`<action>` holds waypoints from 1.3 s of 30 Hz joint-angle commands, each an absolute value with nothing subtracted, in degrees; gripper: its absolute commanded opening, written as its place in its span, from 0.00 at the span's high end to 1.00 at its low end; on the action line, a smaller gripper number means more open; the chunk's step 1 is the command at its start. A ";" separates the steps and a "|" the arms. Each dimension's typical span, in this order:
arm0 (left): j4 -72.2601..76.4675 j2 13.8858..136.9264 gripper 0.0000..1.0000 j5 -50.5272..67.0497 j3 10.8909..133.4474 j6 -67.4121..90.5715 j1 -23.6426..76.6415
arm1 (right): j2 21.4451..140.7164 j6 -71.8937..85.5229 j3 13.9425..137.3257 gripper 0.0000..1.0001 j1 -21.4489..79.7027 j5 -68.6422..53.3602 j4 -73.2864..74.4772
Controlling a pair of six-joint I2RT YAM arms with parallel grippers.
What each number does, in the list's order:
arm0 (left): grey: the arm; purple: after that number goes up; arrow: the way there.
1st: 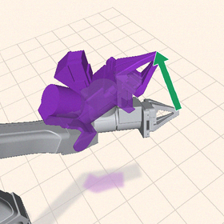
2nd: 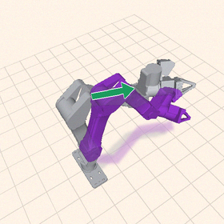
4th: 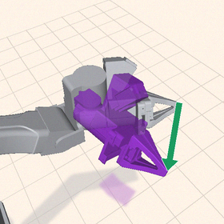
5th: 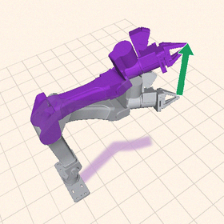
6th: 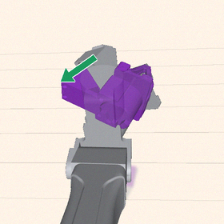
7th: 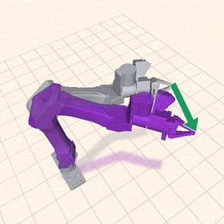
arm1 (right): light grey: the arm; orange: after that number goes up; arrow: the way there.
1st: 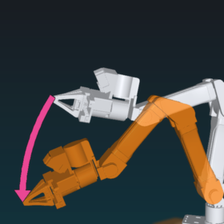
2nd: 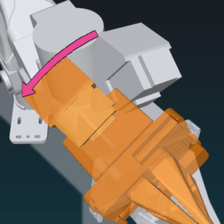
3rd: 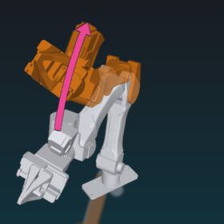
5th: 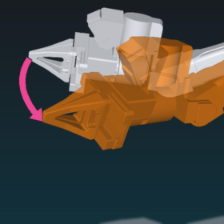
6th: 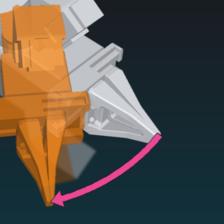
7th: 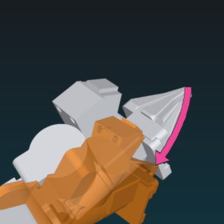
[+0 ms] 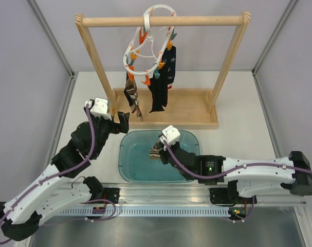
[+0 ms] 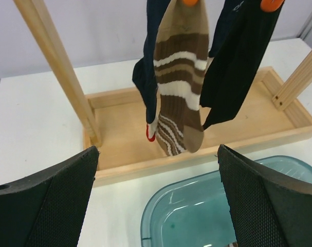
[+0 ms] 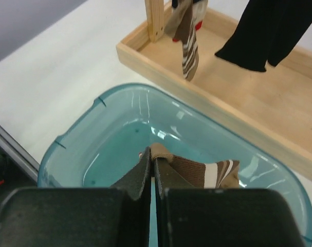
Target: Remove the socks clipped to the hanger
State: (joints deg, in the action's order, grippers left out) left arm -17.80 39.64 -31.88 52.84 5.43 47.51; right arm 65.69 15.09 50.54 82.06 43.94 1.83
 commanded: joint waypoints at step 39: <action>-14.77 35.51 0.00 -34.02 48.60 1.50 47.29 | 70.22 31.56 38.32 0.02 78.22 43.77 -6.94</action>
